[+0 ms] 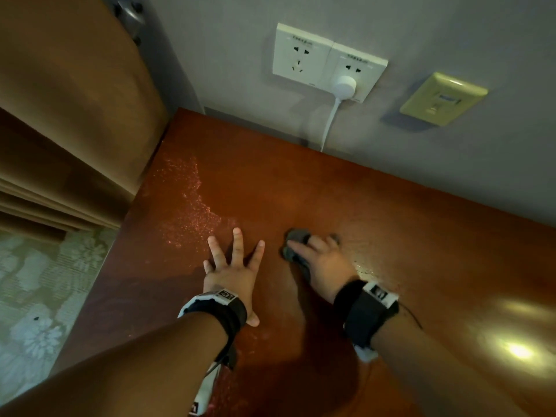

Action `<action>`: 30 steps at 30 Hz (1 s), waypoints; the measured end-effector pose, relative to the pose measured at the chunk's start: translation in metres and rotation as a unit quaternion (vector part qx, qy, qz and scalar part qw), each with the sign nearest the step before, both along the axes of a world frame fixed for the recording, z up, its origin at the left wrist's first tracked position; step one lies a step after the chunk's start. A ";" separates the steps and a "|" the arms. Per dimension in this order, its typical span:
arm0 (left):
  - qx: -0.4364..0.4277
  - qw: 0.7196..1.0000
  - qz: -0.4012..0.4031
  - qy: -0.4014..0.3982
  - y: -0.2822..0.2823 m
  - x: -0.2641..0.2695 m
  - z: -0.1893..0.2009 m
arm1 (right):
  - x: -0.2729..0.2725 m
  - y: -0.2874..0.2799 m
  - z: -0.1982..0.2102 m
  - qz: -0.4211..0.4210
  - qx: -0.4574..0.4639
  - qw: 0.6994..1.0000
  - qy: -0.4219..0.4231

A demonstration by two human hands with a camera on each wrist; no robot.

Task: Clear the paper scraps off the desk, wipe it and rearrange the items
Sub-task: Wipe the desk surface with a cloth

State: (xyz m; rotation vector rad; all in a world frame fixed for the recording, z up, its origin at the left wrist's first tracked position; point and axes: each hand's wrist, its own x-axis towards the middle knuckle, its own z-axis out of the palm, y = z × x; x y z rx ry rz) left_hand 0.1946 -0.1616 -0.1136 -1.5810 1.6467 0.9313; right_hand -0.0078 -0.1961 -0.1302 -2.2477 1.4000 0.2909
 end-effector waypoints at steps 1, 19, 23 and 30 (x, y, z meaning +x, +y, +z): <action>0.002 1.000 0.001 0.000 0.000 0.000 0.000 | 0.000 0.023 0.000 0.028 -0.005 1.000 -0.012; -0.003 1.000 -0.002 -0.009 0.000 0.000 0.002 | -0.053 -0.099 -0.008 -0.189 -0.049 0.981 -0.015; -0.005 1.000 -0.003 -0.008 0.002 0.000 0.001 | -0.039 -0.086 -0.005 -0.200 -0.039 0.979 -0.009; -0.017 1.000 0.001 -0.008 0.002 -0.001 -0.001 | 0.007 0.051 -0.003 0.007 -0.014 0.999 -0.045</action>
